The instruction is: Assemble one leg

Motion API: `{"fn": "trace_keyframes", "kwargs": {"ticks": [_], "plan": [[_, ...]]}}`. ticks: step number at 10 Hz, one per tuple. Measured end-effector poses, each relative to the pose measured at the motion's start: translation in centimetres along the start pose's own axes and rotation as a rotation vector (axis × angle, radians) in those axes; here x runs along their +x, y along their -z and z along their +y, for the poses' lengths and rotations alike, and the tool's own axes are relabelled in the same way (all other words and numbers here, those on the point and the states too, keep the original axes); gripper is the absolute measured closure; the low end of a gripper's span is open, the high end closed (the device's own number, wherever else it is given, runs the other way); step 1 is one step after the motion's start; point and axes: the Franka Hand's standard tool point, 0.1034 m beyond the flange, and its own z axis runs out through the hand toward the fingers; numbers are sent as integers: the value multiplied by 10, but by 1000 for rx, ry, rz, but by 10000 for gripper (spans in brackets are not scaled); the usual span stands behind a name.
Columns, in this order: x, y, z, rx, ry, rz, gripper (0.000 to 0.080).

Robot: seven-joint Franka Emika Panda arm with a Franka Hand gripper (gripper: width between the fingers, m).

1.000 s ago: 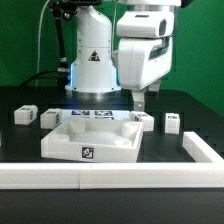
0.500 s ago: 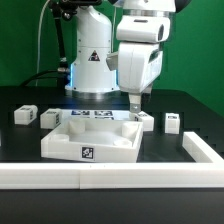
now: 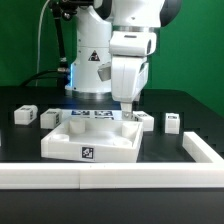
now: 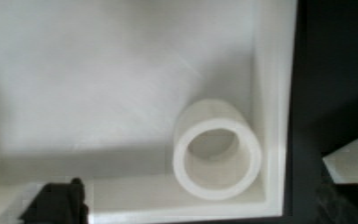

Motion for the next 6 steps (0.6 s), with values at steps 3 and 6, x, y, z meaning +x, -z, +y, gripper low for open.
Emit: {"fn": "trace_keyframes", "kwargs": {"ticks": [3, 6], "plan": [[-22, -15, -14, 8, 2, 5, 150], [-42, -21, -12, 20, 14, -1, 150]]}}
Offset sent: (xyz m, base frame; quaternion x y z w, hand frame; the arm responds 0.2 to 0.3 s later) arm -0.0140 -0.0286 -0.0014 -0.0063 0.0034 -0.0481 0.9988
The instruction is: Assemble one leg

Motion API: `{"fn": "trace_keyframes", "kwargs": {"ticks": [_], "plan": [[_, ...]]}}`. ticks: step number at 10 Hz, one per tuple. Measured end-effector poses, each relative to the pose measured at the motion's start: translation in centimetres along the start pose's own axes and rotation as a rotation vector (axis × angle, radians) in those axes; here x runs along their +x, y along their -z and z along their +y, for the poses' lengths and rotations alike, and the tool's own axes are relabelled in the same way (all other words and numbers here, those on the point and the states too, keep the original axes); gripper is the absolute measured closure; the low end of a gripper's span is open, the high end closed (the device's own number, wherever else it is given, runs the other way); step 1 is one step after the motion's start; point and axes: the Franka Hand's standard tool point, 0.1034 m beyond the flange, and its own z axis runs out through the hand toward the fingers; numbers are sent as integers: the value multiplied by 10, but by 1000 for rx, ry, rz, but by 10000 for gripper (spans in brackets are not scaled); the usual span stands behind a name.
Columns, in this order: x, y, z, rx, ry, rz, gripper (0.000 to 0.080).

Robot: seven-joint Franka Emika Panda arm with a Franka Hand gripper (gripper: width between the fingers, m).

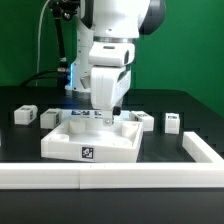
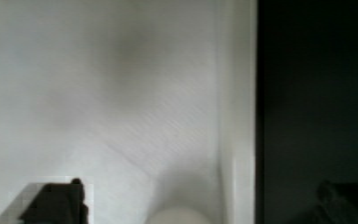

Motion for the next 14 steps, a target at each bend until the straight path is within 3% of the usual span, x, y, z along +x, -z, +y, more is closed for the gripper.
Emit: {"fn": "trace_keyframes", "kwargs": {"ticks": [4, 7, 8, 9, 10, 11, 12, 13, 14], "plan": [[3, -21, -5, 25, 5, 2, 150], [2, -22, -7, 30, -1, 1, 180], [2, -22, -7, 30, -1, 1, 314], [2, -22, -7, 31, -1, 1, 314], [2, -22, -7, 31, -1, 1, 450], [2, -23, -7, 31, -1, 1, 634], [2, -23, -8, 31, -1, 1, 634], [3, -21, -6, 23, 0, 4, 740], [3, -21, -5, 22, -1, 5, 740]]}}
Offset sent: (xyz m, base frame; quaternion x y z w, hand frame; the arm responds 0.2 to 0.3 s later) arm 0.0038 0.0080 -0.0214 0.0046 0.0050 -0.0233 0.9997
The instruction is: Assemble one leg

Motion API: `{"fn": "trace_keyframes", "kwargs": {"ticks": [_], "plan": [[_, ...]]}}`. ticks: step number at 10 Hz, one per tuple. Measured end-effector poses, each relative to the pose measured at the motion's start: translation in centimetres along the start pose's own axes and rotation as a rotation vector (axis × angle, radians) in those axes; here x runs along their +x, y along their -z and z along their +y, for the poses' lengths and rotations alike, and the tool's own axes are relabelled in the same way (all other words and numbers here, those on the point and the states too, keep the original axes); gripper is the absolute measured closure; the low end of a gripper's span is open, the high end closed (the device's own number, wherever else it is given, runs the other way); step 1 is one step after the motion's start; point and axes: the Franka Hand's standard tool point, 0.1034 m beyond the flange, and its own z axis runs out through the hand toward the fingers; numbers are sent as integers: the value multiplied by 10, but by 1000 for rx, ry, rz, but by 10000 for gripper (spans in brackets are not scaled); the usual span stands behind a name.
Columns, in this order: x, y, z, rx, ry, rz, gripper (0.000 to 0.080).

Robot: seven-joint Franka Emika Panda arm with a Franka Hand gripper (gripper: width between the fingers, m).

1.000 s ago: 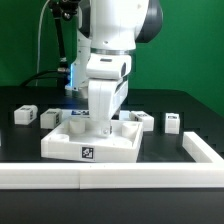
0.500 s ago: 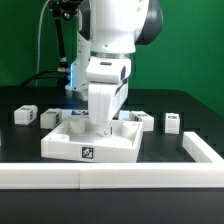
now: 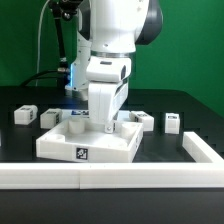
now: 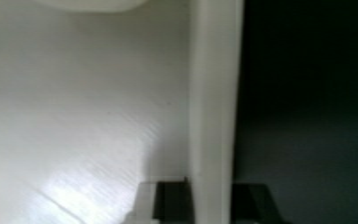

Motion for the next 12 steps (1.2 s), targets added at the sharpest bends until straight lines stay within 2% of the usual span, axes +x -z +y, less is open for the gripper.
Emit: {"fn": "trace_keyframes", "kwargs": {"ticks": [4, 6, 8, 12], "plan": [[0, 0, 0, -1, 0, 0, 740], [-3, 1, 4, -16, 119, 1, 740], [1, 2, 7, -27, 240, -5, 739], [4, 0, 6, -29, 266, -6, 739]]}}
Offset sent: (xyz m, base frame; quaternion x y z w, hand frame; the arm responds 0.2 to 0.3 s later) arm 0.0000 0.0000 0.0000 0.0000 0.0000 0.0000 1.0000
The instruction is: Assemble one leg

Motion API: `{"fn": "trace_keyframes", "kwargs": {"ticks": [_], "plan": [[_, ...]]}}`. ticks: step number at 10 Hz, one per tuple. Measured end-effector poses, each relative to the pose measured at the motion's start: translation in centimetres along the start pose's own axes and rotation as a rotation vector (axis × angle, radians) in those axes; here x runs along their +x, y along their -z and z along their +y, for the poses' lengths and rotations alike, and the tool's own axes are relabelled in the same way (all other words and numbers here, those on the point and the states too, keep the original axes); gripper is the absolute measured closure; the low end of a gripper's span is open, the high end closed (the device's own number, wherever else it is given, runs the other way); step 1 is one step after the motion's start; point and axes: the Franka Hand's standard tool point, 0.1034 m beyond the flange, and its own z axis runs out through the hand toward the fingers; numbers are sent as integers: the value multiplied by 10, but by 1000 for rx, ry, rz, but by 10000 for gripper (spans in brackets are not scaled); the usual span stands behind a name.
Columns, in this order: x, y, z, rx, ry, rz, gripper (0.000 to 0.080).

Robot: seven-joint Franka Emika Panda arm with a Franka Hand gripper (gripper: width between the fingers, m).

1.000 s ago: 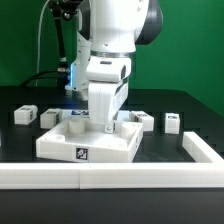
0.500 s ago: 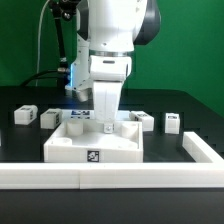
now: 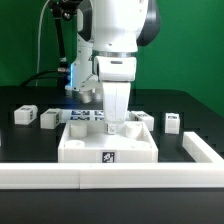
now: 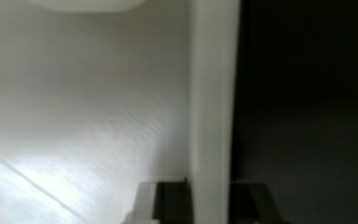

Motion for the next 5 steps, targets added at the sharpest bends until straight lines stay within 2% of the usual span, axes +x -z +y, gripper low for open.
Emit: {"fn": "trace_keyframes", "kwargs": {"ticks": [2, 5], "plan": [[1, 0, 1, 0, 5, 0, 739], [31, 0, 24, -17, 70, 12, 739]]}}
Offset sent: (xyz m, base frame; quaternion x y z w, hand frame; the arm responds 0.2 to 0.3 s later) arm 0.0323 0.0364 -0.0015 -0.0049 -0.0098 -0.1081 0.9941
